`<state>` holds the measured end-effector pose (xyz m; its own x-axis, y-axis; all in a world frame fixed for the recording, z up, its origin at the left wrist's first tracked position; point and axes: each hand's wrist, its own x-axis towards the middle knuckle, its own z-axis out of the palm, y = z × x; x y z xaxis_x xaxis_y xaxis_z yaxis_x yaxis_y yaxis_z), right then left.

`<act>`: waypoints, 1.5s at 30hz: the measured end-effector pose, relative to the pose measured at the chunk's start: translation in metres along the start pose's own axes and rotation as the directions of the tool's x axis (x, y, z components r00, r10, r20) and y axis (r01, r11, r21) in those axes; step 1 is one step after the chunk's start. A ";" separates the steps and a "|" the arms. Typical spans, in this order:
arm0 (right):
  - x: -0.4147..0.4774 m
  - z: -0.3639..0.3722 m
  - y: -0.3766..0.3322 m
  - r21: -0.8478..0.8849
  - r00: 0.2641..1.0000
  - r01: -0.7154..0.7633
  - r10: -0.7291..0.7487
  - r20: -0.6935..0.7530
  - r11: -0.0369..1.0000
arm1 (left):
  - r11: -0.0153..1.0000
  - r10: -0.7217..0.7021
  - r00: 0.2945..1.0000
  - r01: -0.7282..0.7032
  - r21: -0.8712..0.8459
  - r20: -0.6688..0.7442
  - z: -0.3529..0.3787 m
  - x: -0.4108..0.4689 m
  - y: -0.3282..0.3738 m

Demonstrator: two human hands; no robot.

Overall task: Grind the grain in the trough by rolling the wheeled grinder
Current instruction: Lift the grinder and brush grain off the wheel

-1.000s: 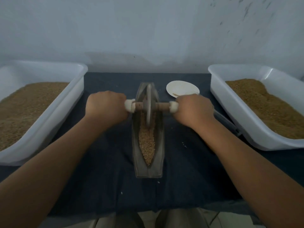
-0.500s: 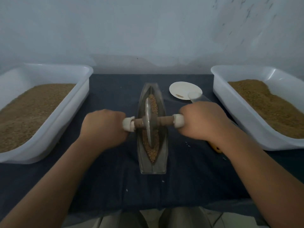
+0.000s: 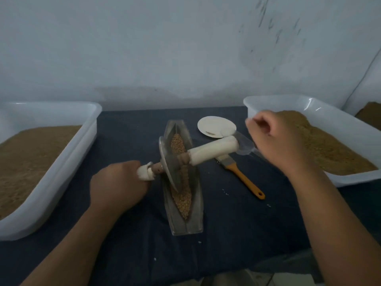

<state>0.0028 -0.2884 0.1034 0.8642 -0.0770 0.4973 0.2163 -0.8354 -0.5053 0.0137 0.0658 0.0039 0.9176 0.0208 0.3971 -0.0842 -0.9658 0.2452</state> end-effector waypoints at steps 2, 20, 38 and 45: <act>-0.016 0.005 0.023 -0.340 0.976 -0.028 0.099 0.193 0.940 | 0.999 -0.019 0.999 0.018 -0.035 -0.030 -0.001 -0.003 -0.001; -0.019 0.057 -0.001 0.190 0.986 0.136 -0.151 0.068 0.972 | 0.808 -0.238 0.964 0.262 -0.527 0.116 0.004 -0.003 -0.008; 0.023 0.103 -0.036 0.160 0.957 0.096 -0.135 0.257 0.982 | 0.701 -0.298 0.944 0.317 -0.639 0.141 0.004 0.003 -0.008; 0.029 0.104 -0.049 0.169 0.989 0.116 -0.130 0.072 0.979 | 0.680 -0.294 0.943 0.321 -0.659 0.156 0.003 0.002 -0.007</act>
<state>0.0642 -0.1933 0.0692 0.8595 0.0715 0.5061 0.3886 -0.7346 -0.5561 0.0173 0.0715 0.0000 0.9506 0.2632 0.1644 -0.0188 -0.4799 0.8771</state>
